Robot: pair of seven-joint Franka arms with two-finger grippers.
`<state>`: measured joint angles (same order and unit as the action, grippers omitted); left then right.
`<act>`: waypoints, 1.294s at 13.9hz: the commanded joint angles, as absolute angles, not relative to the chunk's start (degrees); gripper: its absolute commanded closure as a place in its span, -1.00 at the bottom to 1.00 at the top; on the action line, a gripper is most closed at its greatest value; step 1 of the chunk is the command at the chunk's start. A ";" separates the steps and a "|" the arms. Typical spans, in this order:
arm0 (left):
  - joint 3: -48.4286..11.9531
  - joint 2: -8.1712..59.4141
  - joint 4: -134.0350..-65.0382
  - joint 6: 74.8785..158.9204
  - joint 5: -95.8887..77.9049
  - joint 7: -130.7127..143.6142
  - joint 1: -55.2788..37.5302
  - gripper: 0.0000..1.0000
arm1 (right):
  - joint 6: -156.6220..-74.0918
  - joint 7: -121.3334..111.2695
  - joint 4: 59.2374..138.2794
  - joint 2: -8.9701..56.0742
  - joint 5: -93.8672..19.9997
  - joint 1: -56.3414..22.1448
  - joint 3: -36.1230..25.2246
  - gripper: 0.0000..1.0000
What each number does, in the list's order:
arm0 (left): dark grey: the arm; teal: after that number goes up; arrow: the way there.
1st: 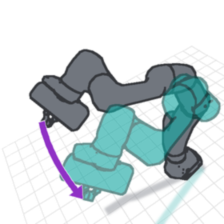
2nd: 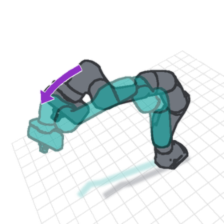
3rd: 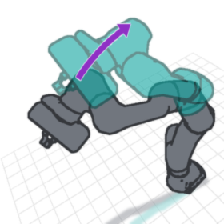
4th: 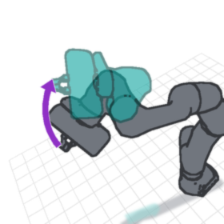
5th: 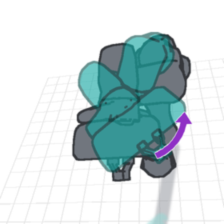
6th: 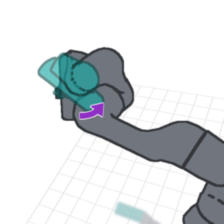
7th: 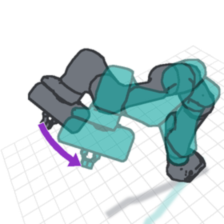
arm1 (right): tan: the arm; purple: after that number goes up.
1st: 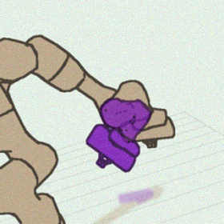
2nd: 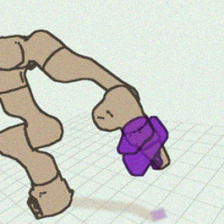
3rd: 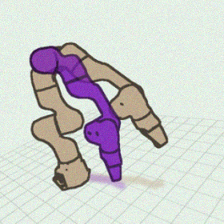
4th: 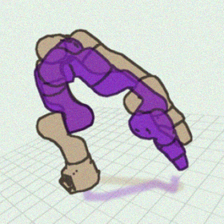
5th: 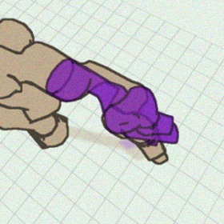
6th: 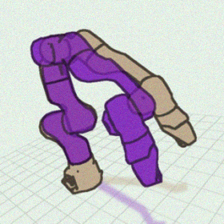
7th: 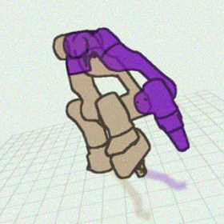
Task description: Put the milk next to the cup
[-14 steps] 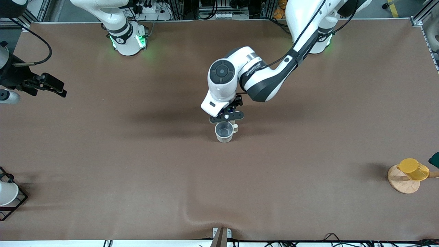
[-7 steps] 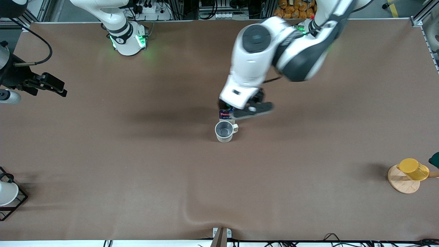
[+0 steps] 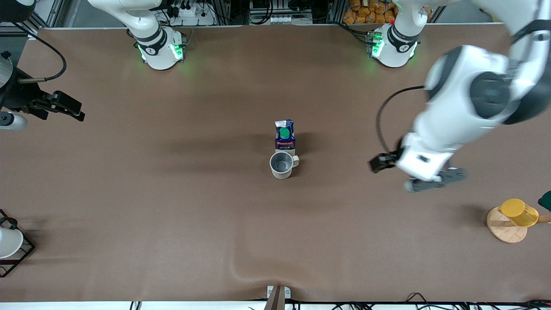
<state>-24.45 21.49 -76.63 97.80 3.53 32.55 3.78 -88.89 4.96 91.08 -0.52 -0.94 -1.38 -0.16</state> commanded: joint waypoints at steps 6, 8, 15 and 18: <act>-14.27 7.93 -82.95 91.41 3.34 11.73 3.27 -1.00 | -87.71 5.63 89.56 0.26 0.00 -1.41 0.18 -1.00; -6.03 3.71 -86.12 91.32 2.55 6.27 -1.55 -1.00 | -87.71 5.63 89.56 0.35 0.00 -1.41 0.18 -1.00; 0.18 -3.16 -87.90 86.57 -0.44 2.63 -5.80 -1.00 | -87.71 5.63 89.56 0.35 -0.09 -1.41 0.18 -1.00; -0.53 -2.64 -86.13 84.38 -0.44 2.46 -5.80 -1.00 | -87.71 5.71 89.56 0.35 -0.09 -1.41 0.18 -1.00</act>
